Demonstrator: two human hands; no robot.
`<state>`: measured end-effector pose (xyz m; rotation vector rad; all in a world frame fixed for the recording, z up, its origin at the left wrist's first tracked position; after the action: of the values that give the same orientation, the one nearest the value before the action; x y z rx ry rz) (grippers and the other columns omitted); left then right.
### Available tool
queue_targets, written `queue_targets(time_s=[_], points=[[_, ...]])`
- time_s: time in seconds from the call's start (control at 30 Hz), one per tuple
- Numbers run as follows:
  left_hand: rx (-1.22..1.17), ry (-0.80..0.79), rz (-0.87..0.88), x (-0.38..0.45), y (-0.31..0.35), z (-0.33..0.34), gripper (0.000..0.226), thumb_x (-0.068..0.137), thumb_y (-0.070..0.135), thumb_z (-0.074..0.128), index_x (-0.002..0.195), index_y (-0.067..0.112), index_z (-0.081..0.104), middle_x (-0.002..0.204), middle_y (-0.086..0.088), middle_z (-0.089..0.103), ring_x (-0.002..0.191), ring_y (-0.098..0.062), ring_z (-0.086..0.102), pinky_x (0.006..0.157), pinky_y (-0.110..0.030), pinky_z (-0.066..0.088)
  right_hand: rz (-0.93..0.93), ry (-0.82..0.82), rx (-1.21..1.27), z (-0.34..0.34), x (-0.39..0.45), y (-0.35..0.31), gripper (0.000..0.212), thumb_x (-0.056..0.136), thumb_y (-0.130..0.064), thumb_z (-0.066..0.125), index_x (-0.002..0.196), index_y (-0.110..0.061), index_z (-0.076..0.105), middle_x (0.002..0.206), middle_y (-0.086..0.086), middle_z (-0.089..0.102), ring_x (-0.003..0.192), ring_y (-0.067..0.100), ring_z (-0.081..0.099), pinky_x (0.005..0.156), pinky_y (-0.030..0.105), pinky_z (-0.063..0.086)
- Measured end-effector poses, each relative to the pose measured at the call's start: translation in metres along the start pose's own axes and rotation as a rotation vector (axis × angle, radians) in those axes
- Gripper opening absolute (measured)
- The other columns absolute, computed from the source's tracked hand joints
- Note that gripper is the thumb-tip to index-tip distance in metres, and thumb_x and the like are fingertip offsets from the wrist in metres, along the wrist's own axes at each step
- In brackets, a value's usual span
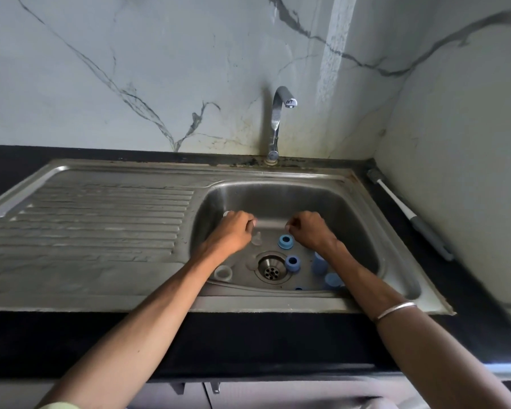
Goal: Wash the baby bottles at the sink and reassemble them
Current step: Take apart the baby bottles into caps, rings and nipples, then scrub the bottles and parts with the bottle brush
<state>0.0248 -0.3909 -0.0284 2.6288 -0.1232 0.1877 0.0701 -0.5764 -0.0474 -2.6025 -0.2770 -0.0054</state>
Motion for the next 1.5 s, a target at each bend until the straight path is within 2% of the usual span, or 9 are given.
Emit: queue_targets(time_s=[0.2,0.4,0.53,0.7,0.93,1.13,1.23,1.37,1.5], points=[[-0.027,0.047,0.013,0.003,0.005,-0.009,0.031,0.105,0.024,0.049,0.127,0.012,0.066,0.122,-0.007,0.070,0.115,-0.025,0.064,0.096,-0.037,0.052,-0.037,0.147,0.051,-0.022,-0.003,-0.005,0.013,0.094,-0.018,0.061,0.102,-0.012,0.070,0.101,0.004,0.071,0.088,0.014,0.066,0.082,0.030,0.056],[-0.038,0.063,0.023,0.003,0.007,-0.011,0.035,0.104,0.025,0.051,0.136,0.014,0.060,0.128,-0.006,0.068,0.116,-0.022,0.063,0.093,-0.027,0.047,-0.060,0.180,0.119,-0.030,-0.004,-0.005,0.012,0.094,-0.019,0.062,0.103,-0.019,0.070,0.102,-0.002,0.071,0.091,0.008,0.066,0.086,0.027,0.056],[-0.106,0.105,0.025,0.009,0.011,-0.020,0.034,0.103,0.026,0.055,0.135,0.015,0.062,0.130,-0.005,0.067,0.115,-0.020,0.066,0.100,-0.039,0.053,-0.079,0.209,0.147,-0.044,-0.004,-0.010,0.013,0.093,-0.018,0.063,0.104,-0.019,0.071,0.103,-0.004,0.072,0.092,0.006,0.066,0.087,0.027,0.056],[-0.122,0.155,0.056,0.012,0.030,-0.031,0.036,0.103,0.027,0.052,0.136,0.015,0.060,0.131,-0.004,0.066,0.107,-0.026,0.068,0.092,-0.044,0.056,-0.107,0.272,0.144,-0.073,-0.004,-0.019,0.016,0.091,-0.012,0.064,0.101,-0.021,0.072,0.101,-0.006,0.072,0.092,0.006,0.066,0.087,0.029,0.056],[-0.126,0.140,0.120,0.018,0.073,-0.017,0.039,0.105,0.026,0.048,0.142,0.014,0.055,0.138,-0.008,0.060,0.131,-0.026,0.049,0.104,-0.034,0.042,0.054,0.298,0.088,-0.115,-0.031,0.033,0.021,0.091,-0.005,0.059,0.103,-0.018,0.071,0.107,-0.001,0.069,0.094,0.011,0.063,0.083,0.025,0.051],[-0.162,0.109,0.201,0.024,0.114,0.001,0.040,0.105,0.028,0.048,0.142,0.014,0.054,0.133,-0.012,0.063,0.122,-0.029,0.057,0.095,-0.036,0.048,0.250,0.437,-0.147,-0.156,-0.062,0.095,0.031,0.082,-0.013,0.054,0.106,-0.022,0.071,0.112,0.012,0.066,0.112,0.036,0.055,0.093,0.038,0.048],[-0.148,0.125,0.254,0.023,0.135,0.002,0.039,0.105,0.026,0.048,0.141,0.011,0.056,0.134,-0.011,0.063,0.124,-0.029,0.057,0.096,-0.034,0.047,0.392,0.447,-0.238,-0.170,-0.078,0.119,0.034,0.084,-0.013,0.056,0.118,-0.017,0.063,0.120,0.016,0.059,0.117,0.038,0.046,0.097,0.042,0.042],[-0.148,0.098,0.288,0.025,0.149,0.011,0.040,0.105,0.026,0.048,0.141,0.011,0.055,0.135,-0.012,0.062,0.125,-0.028,0.057,0.096,-0.033,0.047,0.493,0.400,-0.318,-0.173,-0.095,0.148,0.035,0.084,-0.019,0.060,0.116,-0.007,0.051,0.118,0.021,0.057,0.110,0.040,0.055,0.088,0.040,0.046],[-0.153,0.102,0.290,0.028,0.148,0.014,0.039,0.105,0.026,0.049,0.141,0.011,0.055,0.134,-0.012,0.063,0.123,-0.027,0.059,0.092,-0.028,0.046,0.463,0.426,-0.280,-0.175,-0.099,0.155,0.029,0.091,-0.029,0.060,0.107,-0.005,0.055,0.110,0.021,0.063,0.102,0.038,0.061,0.078,0.038,0.047]])
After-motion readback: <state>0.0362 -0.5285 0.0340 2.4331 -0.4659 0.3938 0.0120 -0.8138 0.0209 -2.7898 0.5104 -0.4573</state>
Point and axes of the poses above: each hand's wrist, its own x-axis towards the middle knuckle, its own z-axis out of the palm, y = z × x, the point moved 9 cm from there along x, towards the middle knuckle
